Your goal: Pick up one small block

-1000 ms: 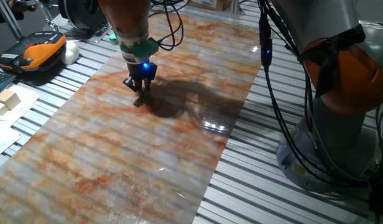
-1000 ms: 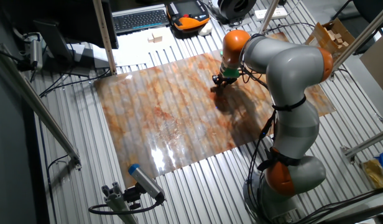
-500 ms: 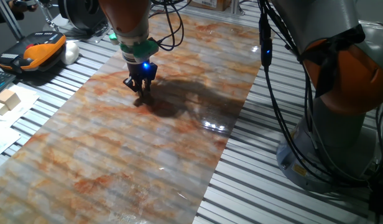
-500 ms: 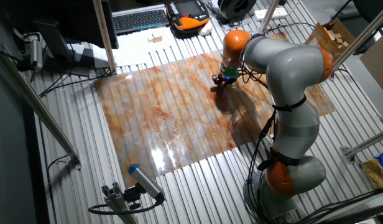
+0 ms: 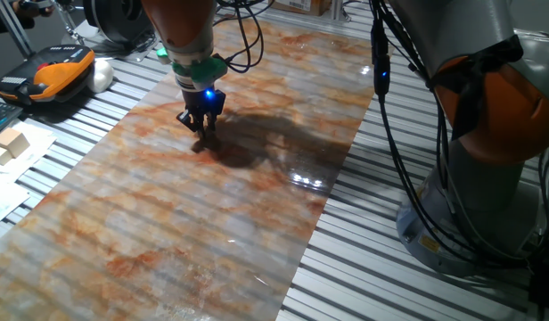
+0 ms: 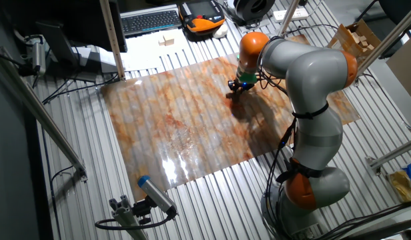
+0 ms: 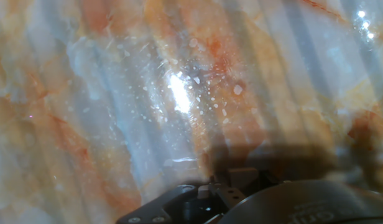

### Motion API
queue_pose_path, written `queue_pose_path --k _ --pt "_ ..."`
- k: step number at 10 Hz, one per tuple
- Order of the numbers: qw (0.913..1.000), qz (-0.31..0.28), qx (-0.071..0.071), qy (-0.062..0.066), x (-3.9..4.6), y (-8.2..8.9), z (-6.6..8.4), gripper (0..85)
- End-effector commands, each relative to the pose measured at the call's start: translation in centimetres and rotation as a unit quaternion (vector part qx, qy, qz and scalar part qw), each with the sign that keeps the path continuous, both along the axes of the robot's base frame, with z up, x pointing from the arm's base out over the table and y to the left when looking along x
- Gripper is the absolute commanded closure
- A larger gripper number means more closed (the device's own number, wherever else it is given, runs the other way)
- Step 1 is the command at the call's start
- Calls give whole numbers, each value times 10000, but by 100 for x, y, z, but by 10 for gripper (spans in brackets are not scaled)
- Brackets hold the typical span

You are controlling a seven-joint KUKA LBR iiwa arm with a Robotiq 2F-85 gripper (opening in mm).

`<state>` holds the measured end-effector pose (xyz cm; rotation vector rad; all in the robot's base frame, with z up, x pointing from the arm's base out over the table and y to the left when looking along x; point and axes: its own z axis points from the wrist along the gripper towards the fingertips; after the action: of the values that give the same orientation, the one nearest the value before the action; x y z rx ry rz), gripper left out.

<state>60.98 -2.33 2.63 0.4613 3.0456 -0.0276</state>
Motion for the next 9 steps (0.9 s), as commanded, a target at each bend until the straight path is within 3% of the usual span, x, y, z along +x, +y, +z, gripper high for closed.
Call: queue_pose_path --k 1,9 --pt "10000 1 0 0 1 0 -2 510" --pt "9999 132 13 20 3 1 -5 510"
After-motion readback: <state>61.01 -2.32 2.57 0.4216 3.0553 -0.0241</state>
